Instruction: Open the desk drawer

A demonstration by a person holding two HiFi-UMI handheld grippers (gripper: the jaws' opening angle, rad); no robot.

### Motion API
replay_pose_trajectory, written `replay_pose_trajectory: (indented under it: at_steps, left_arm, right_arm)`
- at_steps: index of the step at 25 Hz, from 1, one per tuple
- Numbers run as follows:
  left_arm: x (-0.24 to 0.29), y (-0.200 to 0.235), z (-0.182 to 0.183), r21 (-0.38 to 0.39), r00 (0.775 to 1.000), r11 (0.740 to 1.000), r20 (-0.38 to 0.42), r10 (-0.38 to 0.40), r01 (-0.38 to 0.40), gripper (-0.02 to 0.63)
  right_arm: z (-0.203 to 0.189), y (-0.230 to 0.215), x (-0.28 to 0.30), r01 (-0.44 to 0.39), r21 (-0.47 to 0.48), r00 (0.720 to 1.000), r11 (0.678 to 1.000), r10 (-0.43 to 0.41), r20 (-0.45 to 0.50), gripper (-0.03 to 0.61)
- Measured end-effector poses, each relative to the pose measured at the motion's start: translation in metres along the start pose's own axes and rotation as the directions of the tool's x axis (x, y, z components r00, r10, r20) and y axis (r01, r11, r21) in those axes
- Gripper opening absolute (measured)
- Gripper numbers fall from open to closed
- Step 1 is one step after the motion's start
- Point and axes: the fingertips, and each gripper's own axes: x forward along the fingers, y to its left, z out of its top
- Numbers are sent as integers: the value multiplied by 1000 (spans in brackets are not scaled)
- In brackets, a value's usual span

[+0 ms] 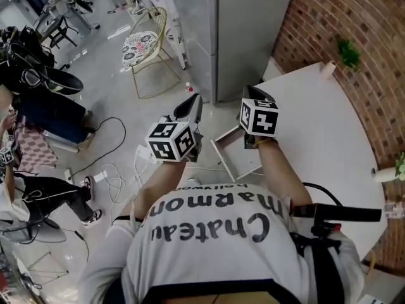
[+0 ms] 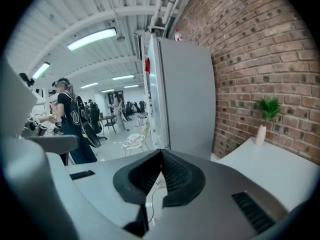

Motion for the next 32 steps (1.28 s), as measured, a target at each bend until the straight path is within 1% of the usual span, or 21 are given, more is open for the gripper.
replay_pose_trajectory:
  at_steps: [3,6,11,14,21,32]
  left_arm:
    - [-4,5,6,19,1000,1000,15,24,-24,15]
    - [-8,9,4,13,999,999,20,45,-45,15]
    - [-13,8,1,3,998,998,22,55,-55,15]
    - [-11,6,2,14,999,999,25,48,-49,15]
    - [-12,7,1,22,998,998,18,53,-53,15]
    - [-14,4,-2,40,997,997,40,65,-66,15]
  right_arm:
    - [28,2,-19,-42,3,996,999,41,75,14]
    - [36,-6,-28,-51,0,994,999,50,96,14]
    - [22,-23,-35,-44,16,996,999,43,74,14]
    - [16,-29,-37,-35,12,997,999,34,68,14]
    - [11,-38,-38,-10,16,998,1000,9,57,13]
    - [-2,-52,-38,13,31,999,999,-14,41,13]
